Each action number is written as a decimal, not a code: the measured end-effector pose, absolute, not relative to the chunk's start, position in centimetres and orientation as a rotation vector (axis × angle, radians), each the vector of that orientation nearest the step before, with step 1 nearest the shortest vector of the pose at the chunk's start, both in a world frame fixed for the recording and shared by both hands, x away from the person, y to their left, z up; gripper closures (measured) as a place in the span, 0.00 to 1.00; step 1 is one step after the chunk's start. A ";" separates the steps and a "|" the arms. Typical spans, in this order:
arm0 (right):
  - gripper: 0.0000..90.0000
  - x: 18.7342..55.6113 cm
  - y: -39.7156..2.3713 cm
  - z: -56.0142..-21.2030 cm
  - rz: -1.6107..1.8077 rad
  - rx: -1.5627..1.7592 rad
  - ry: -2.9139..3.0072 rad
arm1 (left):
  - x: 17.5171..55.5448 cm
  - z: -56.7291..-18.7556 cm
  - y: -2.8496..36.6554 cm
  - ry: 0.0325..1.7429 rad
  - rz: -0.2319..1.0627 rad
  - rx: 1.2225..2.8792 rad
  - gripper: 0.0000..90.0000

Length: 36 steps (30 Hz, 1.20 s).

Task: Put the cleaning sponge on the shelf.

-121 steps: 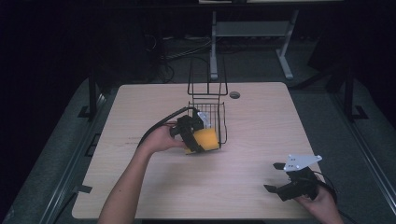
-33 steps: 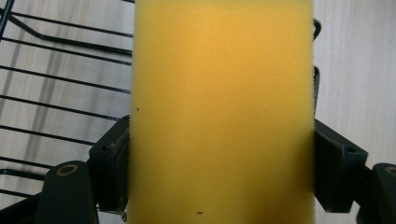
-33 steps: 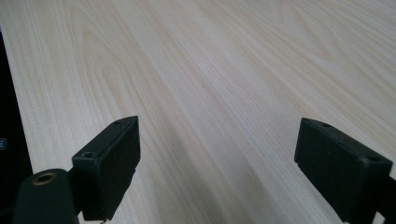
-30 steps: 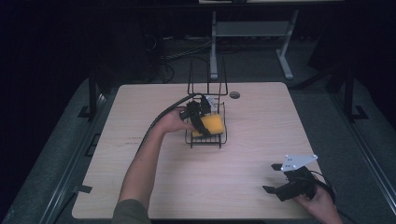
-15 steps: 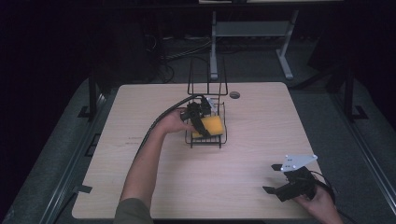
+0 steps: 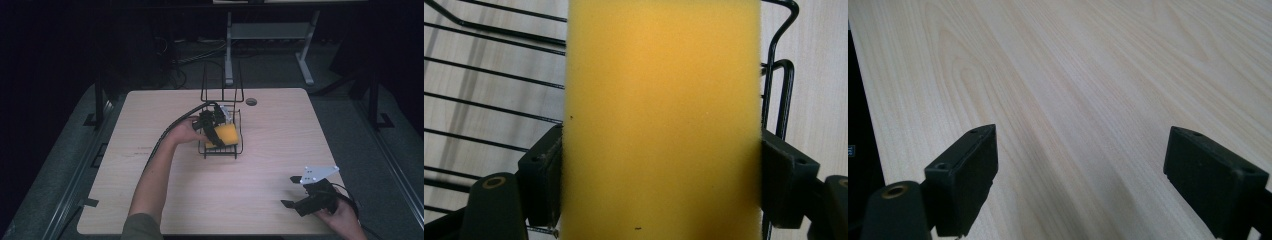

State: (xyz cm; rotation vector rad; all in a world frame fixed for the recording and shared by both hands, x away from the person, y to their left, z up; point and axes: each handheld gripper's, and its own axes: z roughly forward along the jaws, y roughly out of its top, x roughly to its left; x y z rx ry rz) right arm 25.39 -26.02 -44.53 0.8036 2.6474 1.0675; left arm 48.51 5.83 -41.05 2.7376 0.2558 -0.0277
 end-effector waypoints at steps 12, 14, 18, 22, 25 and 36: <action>0.15 25.4 -25.9 -44.6 1.062 0.802 2.653 | 48.5 -40.8 6.2 0.263 -0.006 2.713 0.21; 0.15 25.4 -25.9 -44.6 1.062 0.798 2.654 | 48.4 -40.7 6.2 0.258 0.003 2.710 0.21; 0.15 25.5 -25.8 -44.7 1.057 0.795 2.663 | 48.4 -40.3 6.3 0.256 0.008 2.715 0.21; 0.15 25.5 -25.7 -44.8 1.050 0.789 2.667 | 48.2 -39.9 6.4 0.250 0.022 2.705 0.21; 0.15 25.5 -25.6 -44.8 1.051 0.788 2.667 | 48.1 -39.5 6.5 0.225 0.040 2.702 0.21; 0.15 25.4 -25.8 -44.7 1.053 0.795 2.670 | 47.2 -38.6 6.6 0.195 0.095 2.680 0.22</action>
